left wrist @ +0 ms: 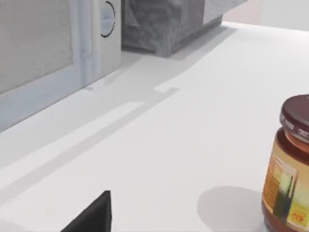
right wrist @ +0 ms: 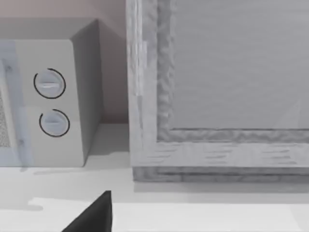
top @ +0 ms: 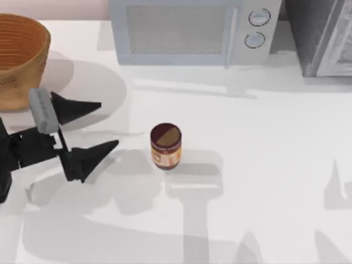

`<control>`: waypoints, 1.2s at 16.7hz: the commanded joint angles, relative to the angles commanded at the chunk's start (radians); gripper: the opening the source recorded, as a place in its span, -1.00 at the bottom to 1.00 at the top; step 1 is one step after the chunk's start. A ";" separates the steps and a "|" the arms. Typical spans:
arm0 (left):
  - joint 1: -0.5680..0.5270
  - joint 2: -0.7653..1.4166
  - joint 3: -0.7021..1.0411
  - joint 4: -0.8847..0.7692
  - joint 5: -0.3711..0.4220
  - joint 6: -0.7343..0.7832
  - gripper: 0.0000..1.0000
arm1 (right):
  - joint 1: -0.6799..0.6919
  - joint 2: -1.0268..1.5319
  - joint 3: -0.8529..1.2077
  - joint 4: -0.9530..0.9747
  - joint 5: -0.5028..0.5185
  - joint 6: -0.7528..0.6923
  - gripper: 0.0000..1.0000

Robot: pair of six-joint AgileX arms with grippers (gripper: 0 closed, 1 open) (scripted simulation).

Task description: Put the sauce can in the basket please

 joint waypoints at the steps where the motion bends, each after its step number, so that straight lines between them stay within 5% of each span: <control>1: -0.020 0.055 0.027 0.045 0.030 -0.012 1.00 | 0.000 0.000 0.000 0.000 0.000 0.000 1.00; 10: -0.140 0.274 0.159 0.249 0.150 -0.089 1.00 | 0.000 0.000 0.000 0.000 0.000 0.000 1.00; 16: -0.151 0.272 0.163 0.243 0.137 -0.090 1.00 | 0.000 0.000 0.000 0.000 0.000 0.000 1.00; 20: -0.245 0.283 0.211 0.217 0.046 -0.099 1.00 | 0.000 0.000 0.000 0.000 0.000 0.000 1.00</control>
